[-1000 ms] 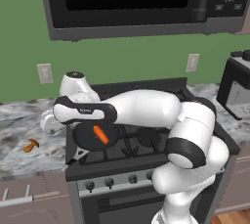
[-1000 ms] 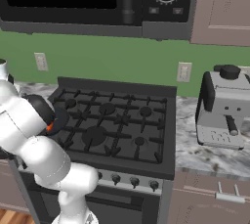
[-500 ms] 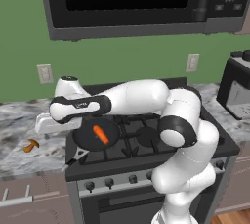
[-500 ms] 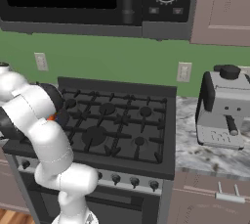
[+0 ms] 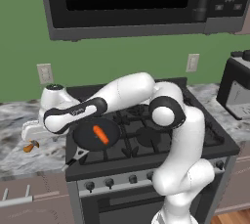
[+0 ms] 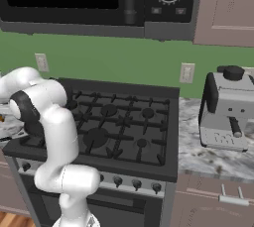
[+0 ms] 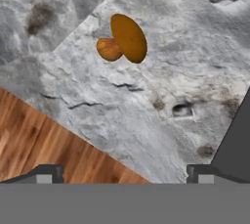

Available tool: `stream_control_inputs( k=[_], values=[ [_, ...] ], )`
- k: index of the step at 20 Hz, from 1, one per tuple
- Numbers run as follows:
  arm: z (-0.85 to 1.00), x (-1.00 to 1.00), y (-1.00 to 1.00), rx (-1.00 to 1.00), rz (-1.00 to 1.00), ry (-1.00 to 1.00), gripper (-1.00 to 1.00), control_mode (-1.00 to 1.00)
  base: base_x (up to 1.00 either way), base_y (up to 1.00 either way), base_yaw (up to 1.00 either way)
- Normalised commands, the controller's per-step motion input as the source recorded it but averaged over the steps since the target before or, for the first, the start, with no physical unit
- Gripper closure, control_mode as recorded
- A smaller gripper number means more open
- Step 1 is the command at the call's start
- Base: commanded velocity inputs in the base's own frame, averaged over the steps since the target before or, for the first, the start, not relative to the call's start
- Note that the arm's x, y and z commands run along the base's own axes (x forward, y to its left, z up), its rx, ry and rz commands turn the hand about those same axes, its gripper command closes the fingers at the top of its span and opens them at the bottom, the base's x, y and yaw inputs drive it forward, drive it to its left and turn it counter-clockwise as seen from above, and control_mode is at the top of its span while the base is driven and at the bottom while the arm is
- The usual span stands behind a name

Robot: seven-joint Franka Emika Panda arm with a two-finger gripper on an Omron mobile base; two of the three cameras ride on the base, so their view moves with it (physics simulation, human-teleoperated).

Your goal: Put the mushroom and carrot in the pan. Then turn on the front left burner and set the heat to medium.

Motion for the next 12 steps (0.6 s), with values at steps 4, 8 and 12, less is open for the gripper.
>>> stream_control_inputs(
  k=[4,8,12],
  values=[
    [0.0,0.35,0.23,-0.07,0.0,0.0,-1.0,-1.0,0.0,0.0,0.0],
    [0.0,0.36,0.0,-0.07,0.0,0.06,-1.0,-1.0,0.0,0.0,0.0],
    [-0.04,0.35,0.0,-0.03,0.0,0.02,-1.0,-1.0,0.0,0.0,0.0]
  ],
)
